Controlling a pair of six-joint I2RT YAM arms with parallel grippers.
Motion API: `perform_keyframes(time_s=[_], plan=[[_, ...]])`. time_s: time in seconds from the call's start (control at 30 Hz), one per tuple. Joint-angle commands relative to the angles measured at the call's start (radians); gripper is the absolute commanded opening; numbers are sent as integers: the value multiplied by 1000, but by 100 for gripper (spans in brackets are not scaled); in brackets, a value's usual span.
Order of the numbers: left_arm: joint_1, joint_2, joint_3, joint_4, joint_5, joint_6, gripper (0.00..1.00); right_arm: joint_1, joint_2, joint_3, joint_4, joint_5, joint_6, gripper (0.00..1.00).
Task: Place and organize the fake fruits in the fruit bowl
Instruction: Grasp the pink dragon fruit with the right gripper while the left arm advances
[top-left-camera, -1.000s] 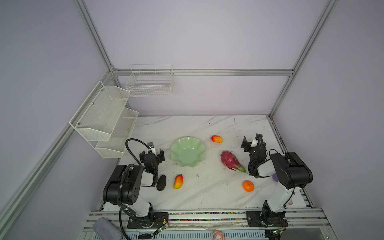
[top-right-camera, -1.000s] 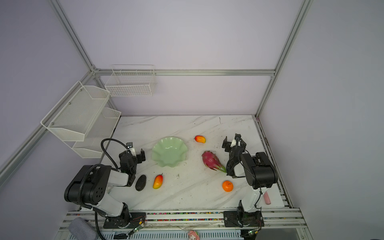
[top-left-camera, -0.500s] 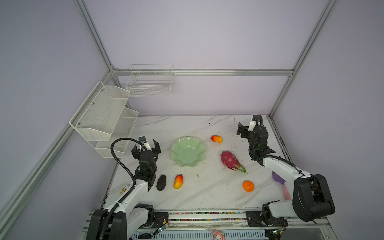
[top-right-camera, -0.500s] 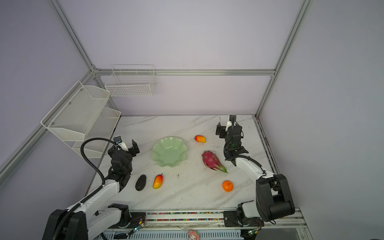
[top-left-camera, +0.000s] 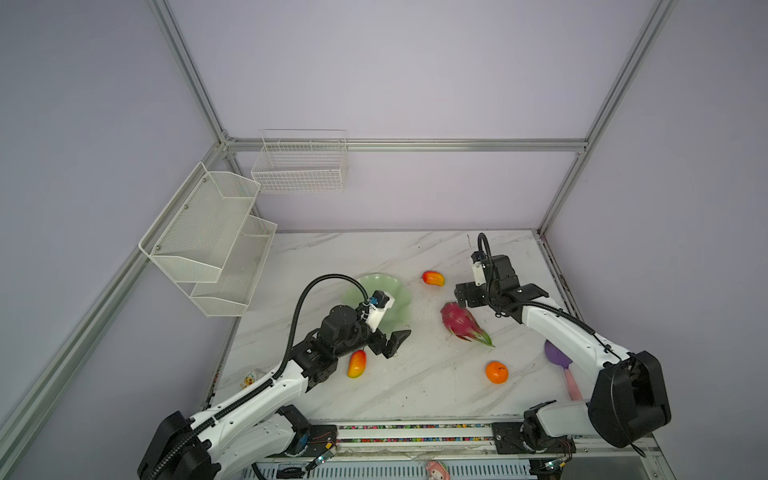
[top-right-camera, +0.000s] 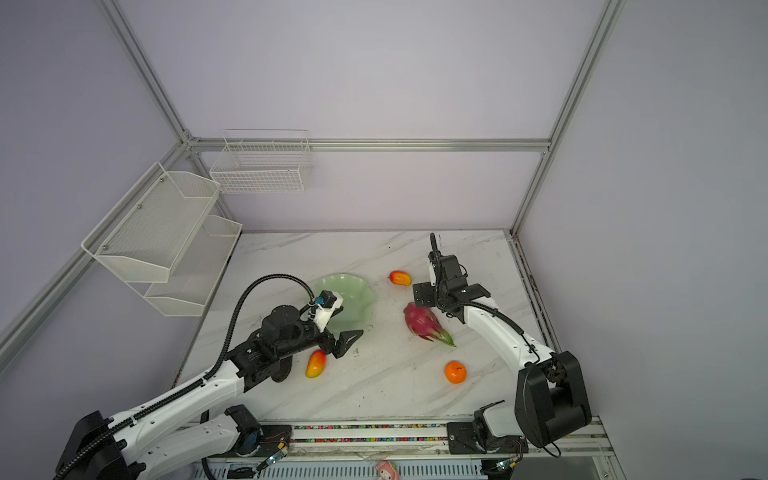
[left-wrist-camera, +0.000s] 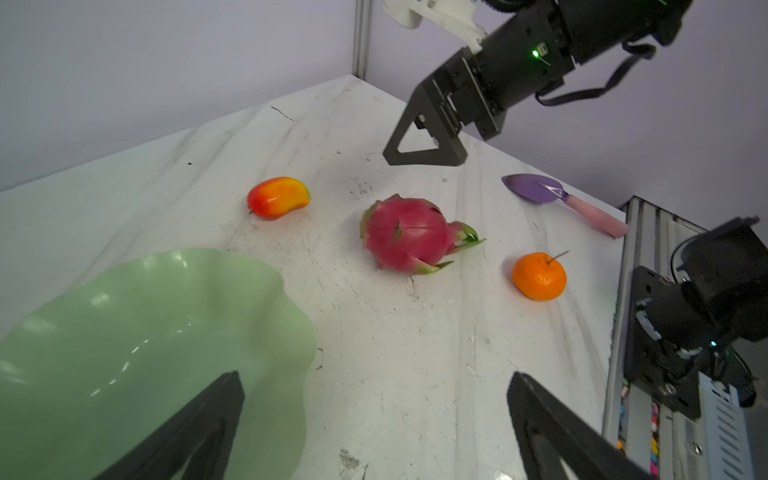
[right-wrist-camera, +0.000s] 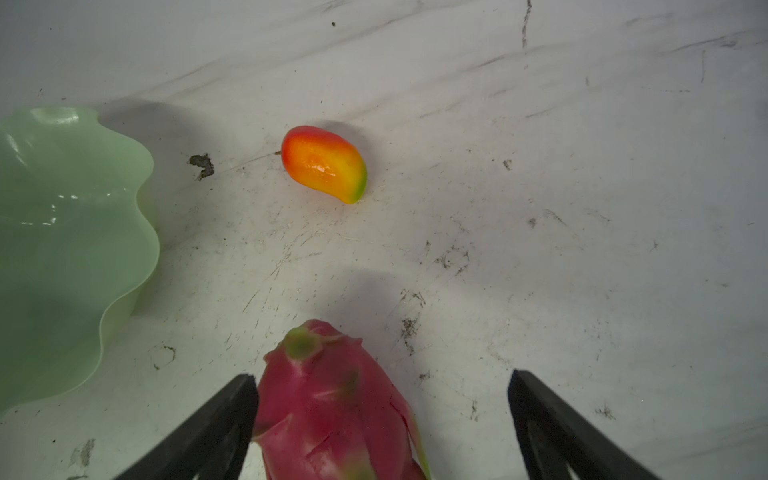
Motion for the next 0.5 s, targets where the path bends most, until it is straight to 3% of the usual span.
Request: perform_keyframes(time_s=[0.0,0.2,0.47], plan=[[-6,-9,104,-27,51,46,100,23,13,15,-129,-43,-37,97],[-11,1,112,-27,42,55,100,56,49,44,-177,-99,-77,97],[-12,21,121,-26,31,71,100,97,150,54,-214,-36,-112,97]])
